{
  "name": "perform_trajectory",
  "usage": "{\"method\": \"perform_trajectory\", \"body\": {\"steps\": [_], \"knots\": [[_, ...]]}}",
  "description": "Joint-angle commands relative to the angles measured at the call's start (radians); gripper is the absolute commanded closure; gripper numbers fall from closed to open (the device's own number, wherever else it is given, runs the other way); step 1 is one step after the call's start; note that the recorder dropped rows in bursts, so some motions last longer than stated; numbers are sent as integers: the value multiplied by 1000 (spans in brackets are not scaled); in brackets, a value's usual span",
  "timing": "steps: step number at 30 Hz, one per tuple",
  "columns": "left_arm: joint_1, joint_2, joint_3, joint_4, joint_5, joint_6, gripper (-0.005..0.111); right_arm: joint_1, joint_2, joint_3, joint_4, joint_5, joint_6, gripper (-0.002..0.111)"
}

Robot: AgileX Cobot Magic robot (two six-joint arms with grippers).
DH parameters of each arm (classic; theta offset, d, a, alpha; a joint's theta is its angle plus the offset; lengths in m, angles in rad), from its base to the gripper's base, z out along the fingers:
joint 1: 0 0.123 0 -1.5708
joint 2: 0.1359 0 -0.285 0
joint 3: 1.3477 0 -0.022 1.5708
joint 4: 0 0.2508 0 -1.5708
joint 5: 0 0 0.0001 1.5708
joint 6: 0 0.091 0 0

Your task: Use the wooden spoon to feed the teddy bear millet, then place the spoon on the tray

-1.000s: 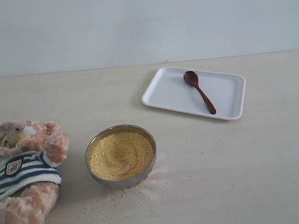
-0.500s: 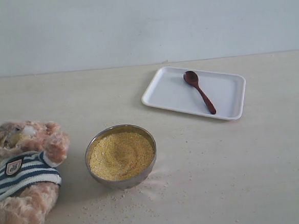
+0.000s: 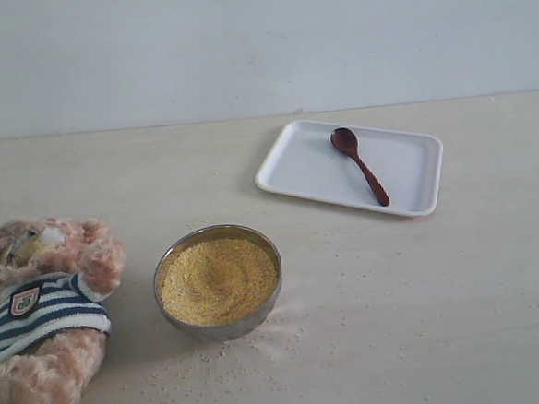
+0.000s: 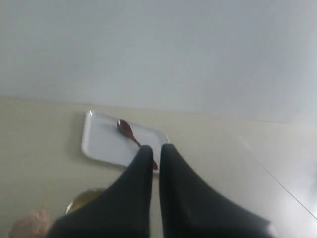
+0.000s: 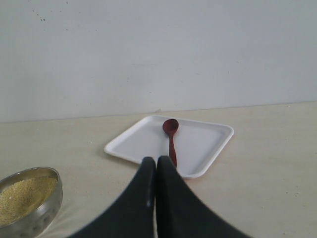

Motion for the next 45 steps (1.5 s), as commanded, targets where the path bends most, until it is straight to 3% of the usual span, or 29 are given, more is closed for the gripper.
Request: {"method": "perform_trajectory", "body": {"steps": [1,7,12,17,24,34,42,45], "knots": [[-84,-191,-3,69,-107,9,102,-2,-6,0,1,-4,-5,108],[-93,-293,47,265,-164,-22,102,-2,-6,0,1,-4,-5,108],[-93,-367,172,266,-278,-145,102,-2,-6,0,1,5,-5,108],[-93,-494,306,232,-343,-149,102,-2,-6,0,1,5,-5,108],[-95,-499,402,189,-386,-149,102,-2,-6,0,1,5,-5,108],[-93,-499,425,182,-462,-141,102,-2,-6,0,1,5,-5,108],[-93,-499,425,-24,-503,-141,102,-2,-6,0,1,5,-5,108],[-93,-499,416,72,-536,-191,102,-2,-6,0,1,5,-5,108]]}}
